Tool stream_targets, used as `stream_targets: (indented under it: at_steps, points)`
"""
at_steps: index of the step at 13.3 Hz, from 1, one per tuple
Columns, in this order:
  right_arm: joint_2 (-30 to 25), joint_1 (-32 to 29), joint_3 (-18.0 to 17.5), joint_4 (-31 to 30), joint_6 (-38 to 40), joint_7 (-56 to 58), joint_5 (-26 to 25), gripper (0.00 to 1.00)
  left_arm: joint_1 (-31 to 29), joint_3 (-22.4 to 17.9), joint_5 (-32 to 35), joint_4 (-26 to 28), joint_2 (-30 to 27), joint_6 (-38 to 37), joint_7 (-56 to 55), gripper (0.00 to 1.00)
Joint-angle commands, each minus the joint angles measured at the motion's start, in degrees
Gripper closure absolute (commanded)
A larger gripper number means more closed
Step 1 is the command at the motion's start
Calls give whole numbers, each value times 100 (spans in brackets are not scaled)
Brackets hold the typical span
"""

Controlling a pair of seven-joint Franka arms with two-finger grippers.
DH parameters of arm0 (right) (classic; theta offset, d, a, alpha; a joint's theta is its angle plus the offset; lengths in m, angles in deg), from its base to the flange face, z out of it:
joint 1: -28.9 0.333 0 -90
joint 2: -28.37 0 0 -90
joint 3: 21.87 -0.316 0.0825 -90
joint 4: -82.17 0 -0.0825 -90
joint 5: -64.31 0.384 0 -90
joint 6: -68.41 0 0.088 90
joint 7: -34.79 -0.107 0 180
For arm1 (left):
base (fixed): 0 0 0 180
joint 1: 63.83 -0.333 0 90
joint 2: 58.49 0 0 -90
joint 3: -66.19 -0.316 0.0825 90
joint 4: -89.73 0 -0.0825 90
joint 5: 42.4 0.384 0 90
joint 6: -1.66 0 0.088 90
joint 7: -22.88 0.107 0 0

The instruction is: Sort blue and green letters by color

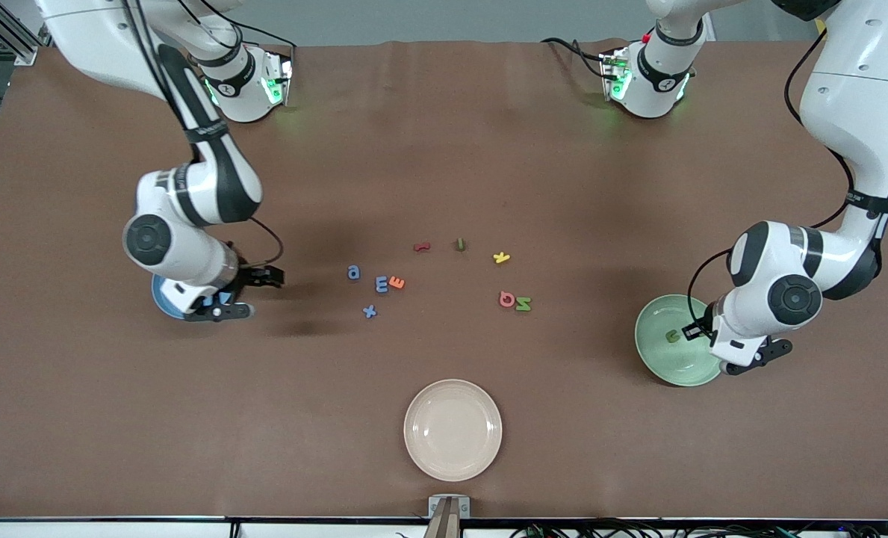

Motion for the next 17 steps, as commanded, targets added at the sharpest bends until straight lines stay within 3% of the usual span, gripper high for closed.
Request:
stream_targets:
  at_steps: [1,3,6,11,17]
  points:
    - [679,507,54,826,68,-582,163,1,-27,55,-15,49,-118,39,-44,0]
    - [1153,745,45,1423,59,-925,163,1,17,247,-68,57,-197,30,-149,0]
    - [1690,983,54,2039,-98,-1260,171,1,200,914,-68,5,-145,47,-1559,0]
    - [2016,1282,54,2286,-231,-1751,110,2,1404,952,10,-4,127,416,-4150,3]
    - [2210,1467,54,2348,-450,-1876,110,6,1827,925,11,57,382,591,-7203,3]
